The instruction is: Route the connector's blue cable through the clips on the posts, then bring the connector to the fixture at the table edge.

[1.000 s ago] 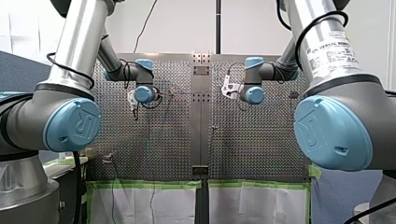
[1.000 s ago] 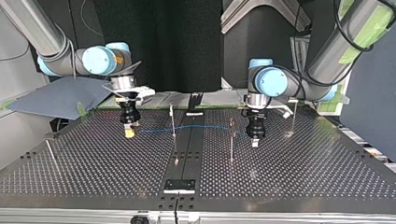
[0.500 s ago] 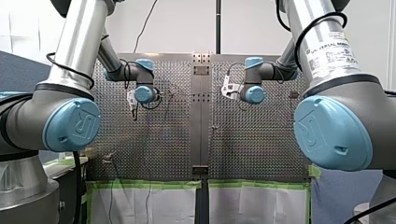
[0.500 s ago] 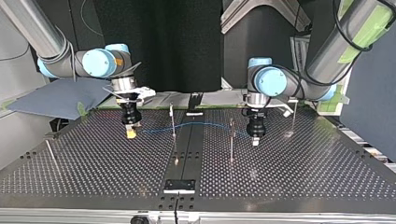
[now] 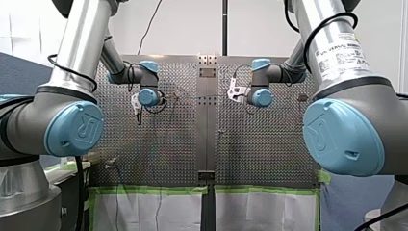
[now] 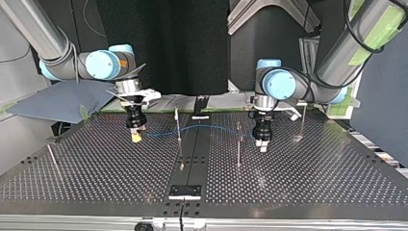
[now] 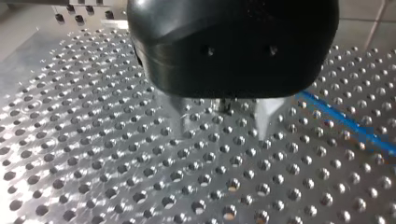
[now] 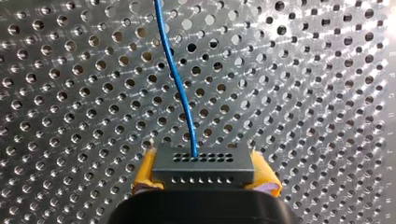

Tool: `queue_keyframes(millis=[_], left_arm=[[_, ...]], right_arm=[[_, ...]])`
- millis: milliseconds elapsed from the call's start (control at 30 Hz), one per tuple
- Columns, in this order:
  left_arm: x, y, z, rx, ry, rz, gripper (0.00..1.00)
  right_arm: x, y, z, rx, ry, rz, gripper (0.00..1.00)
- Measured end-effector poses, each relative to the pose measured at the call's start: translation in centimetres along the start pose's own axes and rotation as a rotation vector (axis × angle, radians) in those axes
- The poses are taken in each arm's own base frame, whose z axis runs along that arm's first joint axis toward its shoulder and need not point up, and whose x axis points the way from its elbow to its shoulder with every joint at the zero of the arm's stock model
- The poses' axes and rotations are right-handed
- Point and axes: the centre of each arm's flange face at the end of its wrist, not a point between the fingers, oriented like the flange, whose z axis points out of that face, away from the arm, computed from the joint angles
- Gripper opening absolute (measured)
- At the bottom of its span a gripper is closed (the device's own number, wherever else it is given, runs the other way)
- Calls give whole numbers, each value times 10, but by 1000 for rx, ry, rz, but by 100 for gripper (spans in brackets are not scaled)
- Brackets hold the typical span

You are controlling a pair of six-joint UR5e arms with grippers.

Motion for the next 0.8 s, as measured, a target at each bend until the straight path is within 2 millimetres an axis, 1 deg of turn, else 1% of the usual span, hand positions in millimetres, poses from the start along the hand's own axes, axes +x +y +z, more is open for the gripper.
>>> queue_keyframes(millis=[133,300,433,633,800], left_arm=[[2,-1,-2,7,21,-8,100],[4,2,-7,-29,49,-5,100],[1,4,-12,-54,53,-4,100],[-5,0,-29,-34,58,-34,100],[0,-6,-42,5,88,-73,100]], right_arm=[[0,0,0,0,-3,0,2],[-1,-1,-1,1,-4,0,2],[-1,-1,-1,1,-7,0,2],[-1,-1,-1,1,-10,0,2],[-1,-2,-1,1,-12,1,2]])
